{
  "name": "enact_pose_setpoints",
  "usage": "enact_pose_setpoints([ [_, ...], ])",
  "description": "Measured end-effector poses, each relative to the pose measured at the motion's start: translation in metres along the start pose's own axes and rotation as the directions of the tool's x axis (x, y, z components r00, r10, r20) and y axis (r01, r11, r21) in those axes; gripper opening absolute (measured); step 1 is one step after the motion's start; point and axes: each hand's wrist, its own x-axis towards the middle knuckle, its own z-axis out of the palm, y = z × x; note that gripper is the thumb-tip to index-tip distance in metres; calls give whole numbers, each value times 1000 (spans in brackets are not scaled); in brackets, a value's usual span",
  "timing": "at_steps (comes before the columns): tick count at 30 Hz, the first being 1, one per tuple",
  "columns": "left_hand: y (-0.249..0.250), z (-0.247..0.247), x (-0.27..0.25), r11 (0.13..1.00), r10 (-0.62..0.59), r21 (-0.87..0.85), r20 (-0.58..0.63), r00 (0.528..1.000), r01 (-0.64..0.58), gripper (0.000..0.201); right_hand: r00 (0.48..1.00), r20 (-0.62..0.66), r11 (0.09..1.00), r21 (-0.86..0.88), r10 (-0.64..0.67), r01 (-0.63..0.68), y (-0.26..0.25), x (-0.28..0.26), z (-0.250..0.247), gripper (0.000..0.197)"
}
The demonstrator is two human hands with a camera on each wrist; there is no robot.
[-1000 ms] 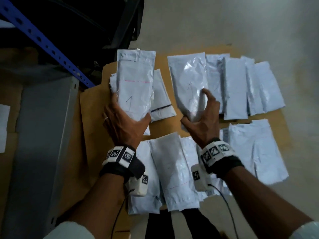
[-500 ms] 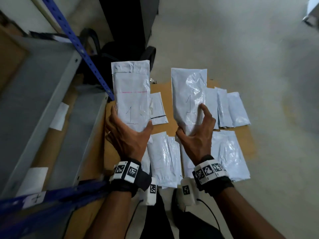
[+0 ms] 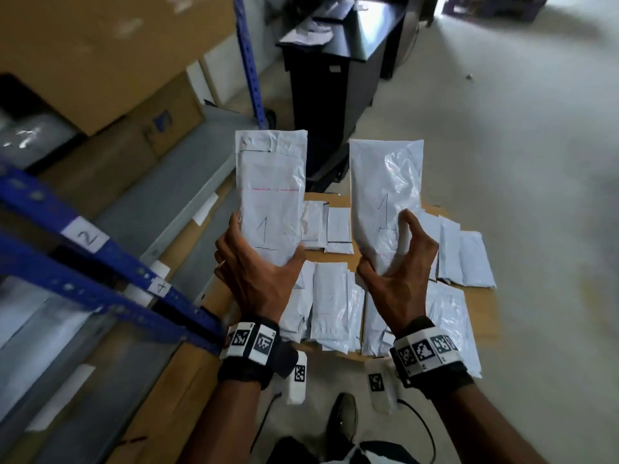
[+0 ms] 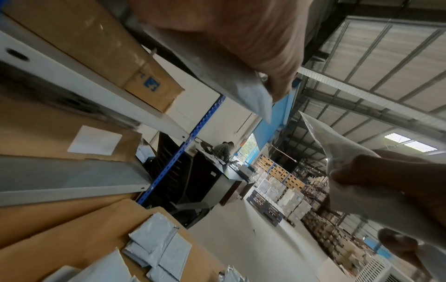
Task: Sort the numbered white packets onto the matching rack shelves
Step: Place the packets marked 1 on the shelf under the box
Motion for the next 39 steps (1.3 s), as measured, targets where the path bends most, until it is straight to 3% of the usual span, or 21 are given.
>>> enact_pose_setpoints([
  [9,-50,-125,-45,1000,24,16,-146,989,-21,111,995,45,996,38,-86,85,-72,-86,9,94],
  [16,-120,-221,-117,993,-64,88,-176,982,81,112,980,102,985,41,-170,167,-119,-191,24,90],
  [22,-157,-288,-144,983,-111,117,-240,964,142,116,953,188,970,97,-238,223,-152,-240,54,87],
  [27,-185,-326,-147,970,-167,120,-298,940,210,116,923,255,955,146,-287,256,-175,-258,81,86],
  [39,-247,-374,-139,905,-258,214,-411,874,367,115,849,438,940,291,-295,176,-196,-280,180,103],
])
